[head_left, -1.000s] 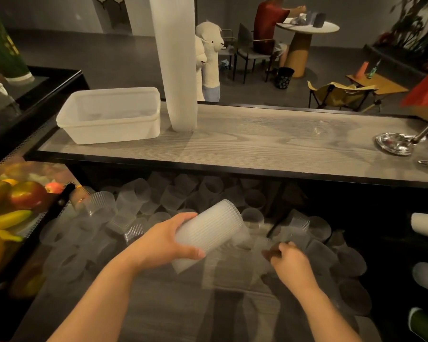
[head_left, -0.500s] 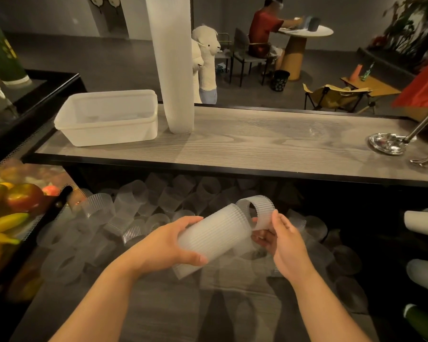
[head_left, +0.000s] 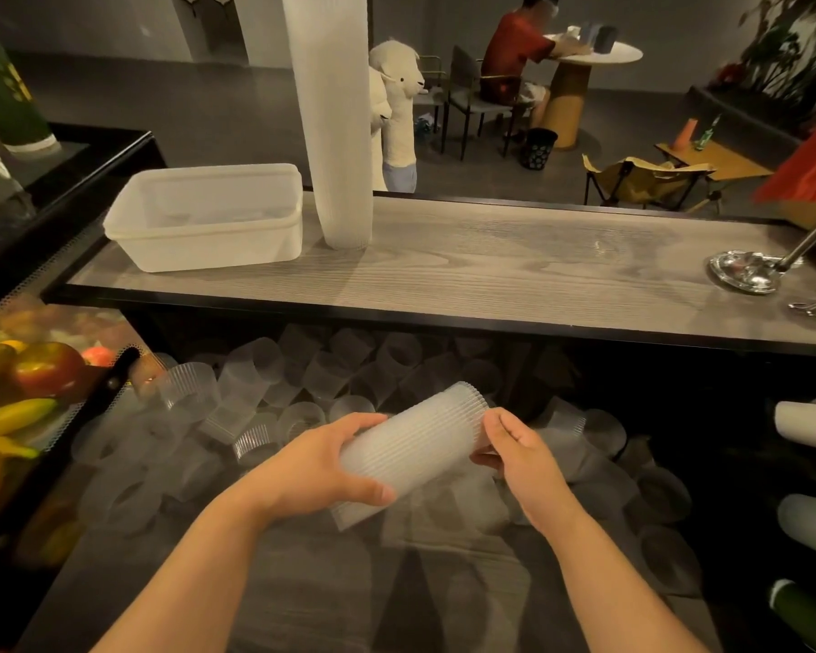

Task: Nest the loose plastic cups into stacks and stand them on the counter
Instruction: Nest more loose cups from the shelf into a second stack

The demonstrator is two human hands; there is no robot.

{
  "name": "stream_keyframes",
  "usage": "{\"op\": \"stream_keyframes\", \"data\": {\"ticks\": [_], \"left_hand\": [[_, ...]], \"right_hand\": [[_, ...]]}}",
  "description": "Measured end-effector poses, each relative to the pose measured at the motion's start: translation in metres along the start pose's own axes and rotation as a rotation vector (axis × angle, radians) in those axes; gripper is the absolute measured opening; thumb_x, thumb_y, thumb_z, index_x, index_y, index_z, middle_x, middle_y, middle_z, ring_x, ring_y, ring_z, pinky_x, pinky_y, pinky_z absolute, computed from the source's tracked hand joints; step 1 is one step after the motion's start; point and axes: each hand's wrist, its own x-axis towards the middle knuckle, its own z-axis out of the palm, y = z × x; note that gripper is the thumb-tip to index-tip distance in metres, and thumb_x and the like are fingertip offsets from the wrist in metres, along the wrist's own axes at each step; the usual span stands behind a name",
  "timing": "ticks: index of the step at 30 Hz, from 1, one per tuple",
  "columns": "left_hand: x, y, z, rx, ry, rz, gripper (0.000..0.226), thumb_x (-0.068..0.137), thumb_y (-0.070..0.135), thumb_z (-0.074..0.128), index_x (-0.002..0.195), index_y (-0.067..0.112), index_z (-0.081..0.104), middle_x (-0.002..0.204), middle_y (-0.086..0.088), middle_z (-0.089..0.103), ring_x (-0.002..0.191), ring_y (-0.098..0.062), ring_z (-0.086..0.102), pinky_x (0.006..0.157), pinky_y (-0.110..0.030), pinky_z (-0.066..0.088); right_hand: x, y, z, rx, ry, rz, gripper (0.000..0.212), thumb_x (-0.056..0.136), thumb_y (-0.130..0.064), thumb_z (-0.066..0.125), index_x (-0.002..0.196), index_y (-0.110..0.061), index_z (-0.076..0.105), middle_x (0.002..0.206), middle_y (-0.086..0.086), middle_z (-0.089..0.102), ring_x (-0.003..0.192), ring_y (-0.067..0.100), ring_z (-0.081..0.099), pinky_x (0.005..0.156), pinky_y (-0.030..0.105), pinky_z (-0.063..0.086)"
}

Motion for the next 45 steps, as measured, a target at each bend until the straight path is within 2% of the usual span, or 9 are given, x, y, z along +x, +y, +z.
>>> {"op": "stream_keyframes", "data": {"ticks": [6,10,14,18,23,27,32,40,45], "left_hand": [[0.006,0.003,0.004,0.014,0.013,-0.003,0.078,0.071,0.051,0.084,0.13,0.061,0.035,0.126,0.024,0.05,0.11,-0.005,0.055,0.088,-0.023,0.05],[0.009,-0.002,0.007,-0.011,0.032,-0.02,0.08,0.071,0.052,0.084,0.132,0.059,0.033,0.126,0.023,0.049,0.111,-0.005,0.055,0.091,-0.026,0.052],[0.009,-0.007,0.007,-0.025,0.07,-0.04,0.086,0.071,0.052,0.084,0.142,0.05,0.035,0.126,0.021,0.05,0.111,-0.005,0.055,0.091,-0.027,0.052],[0.011,-0.011,0.005,-0.042,0.08,-0.049,0.09,0.07,0.053,0.085,0.145,0.047,0.035,0.129,0.019,0.052,0.113,-0.006,0.055,0.095,-0.029,0.051],[0.011,-0.012,0.006,-0.036,0.064,-0.044,0.082,0.073,0.049,0.084,0.138,0.052,0.034,0.125,0.024,0.049,0.11,-0.002,0.054,0.086,-0.021,0.047],[0.011,-0.013,0.007,-0.043,0.049,-0.039,0.079,0.074,0.046,0.084,0.133,0.055,0.033,0.122,0.027,0.048,0.108,0.0,0.054,0.083,-0.019,0.047],[0.012,-0.017,0.003,-0.015,0.034,-0.033,0.087,0.071,0.05,0.085,0.142,0.05,0.034,0.124,0.026,0.047,0.108,0.0,0.053,0.084,-0.02,0.046],[0.011,-0.024,0.003,-0.003,0.017,-0.025,0.091,0.069,0.052,0.085,0.145,0.046,0.036,0.125,0.023,0.05,0.109,-0.001,0.054,0.09,-0.023,0.046],[0.01,-0.031,-0.002,-0.006,0.007,-0.028,0.093,0.066,0.054,0.085,0.145,0.046,0.037,0.126,0.023,0.051,0.111,-0.001,0.054,0.091,-0.023,0.045]], "right_hand": [[-0.01,-0.004,0.006,-0.041,-0.087,0.01,0.021,0.104,-0.039,0.03,0.12,-0.045,0.041,0.109,-0.035,0.045,0.112,-0.007,0.046,0.103,0.017,0.029],[0.003,0.01,-0.005,-0.148,0.009,0.038,0.031,0.104,-0.045,0.03,0.117,-0.046,0.058,0.124,-0.012,0.061,0.102,0.003,0.06,0.095,0.026,0.047],[0.011,0.054,-0.016,-1.102,-0.202,0.244,0.053,0.09,-0.054,0.052,0.137,-0.03,0.048,0.137,0.001,0.048,0.117,0.021,0.054,0.099,0.035,0.045],[-0.003,0.092,0.001,-1.446,-0.344,0.463,0.087,0.076,-0.07,0.06,0.144,-0.02,0.039,0.139,0.006,0.052,0.12,0.027,0.056,0.097,0.037,0.046],[-0.001,0.102,0.003,-1.374,-0.245,0.432,0.049,0.088,-0.048,0.061,0.131,-0.025,0.054,0.133,0.002,0.059,0.12,0.025,0.058,0.096,0.034,0.048],[0.003,0.09,-0.007,-1.207,-0.125,0.362,0.044,0.09,-0.032,0.059,0.132,-0.023,0.053,0.135,0.004,0.052,0.123,0.022,0.053,0.101,0.031,0.045],[0.028,0.055,-0.035,-0.67,0.117,0.183,0.023,0.088,-0.023,0.07,0.11,-0.017,0.069,0.097,-0.003,0.069,0.081,0.004,0.06,0.064,0.01,0.043],[0.018,0.062,-0.003,-1.208,-0.181,0.474,0.048,0.093,-0.029,0.057,0.138,-0.016,0.048,0.136,0.006,0.053,0.121,0.024,0.054,0.1,0.032,0.046],[0.002,0.086,0.016,-1.223,-0.125,0.478,0.033,0.1,-0.03,0.041,0.13,-0.026,0.056,0.134,0.001,0.057,0.119,0.023,0.055,0.094,0.026,0.043]]}}
